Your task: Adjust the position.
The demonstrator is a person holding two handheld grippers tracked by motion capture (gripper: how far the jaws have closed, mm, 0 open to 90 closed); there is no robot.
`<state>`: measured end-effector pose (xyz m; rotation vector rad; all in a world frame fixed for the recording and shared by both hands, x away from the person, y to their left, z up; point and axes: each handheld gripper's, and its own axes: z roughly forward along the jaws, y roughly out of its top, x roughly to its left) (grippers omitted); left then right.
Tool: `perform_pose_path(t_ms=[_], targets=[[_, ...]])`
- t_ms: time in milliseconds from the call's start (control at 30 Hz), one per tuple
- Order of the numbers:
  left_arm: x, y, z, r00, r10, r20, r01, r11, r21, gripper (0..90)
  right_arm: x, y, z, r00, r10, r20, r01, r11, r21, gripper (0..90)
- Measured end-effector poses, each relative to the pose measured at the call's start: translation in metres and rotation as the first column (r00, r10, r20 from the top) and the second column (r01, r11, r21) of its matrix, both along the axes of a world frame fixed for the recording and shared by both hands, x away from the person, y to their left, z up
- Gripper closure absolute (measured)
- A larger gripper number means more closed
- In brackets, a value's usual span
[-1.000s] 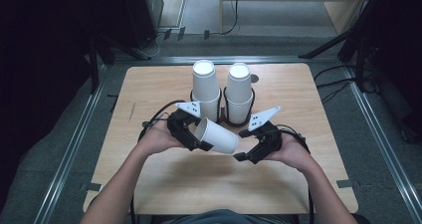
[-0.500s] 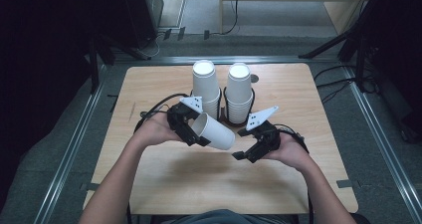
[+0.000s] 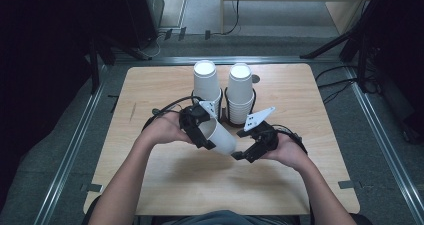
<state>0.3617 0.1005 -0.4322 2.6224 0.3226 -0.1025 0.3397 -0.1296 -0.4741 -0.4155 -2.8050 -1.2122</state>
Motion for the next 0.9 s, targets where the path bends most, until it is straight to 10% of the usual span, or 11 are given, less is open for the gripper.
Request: perform_pose_path(t_ms=[900], targets=[[-0.009, -0.030, -0.008, 0.9975, -0.070, 0.005, 0.070, 0.9964, 0.048, 11.1, -0.002, 0.026, -0.015, 0.9984, 0.056, 0.008, -0.056, 0.9982, -0.021, 22.0]])
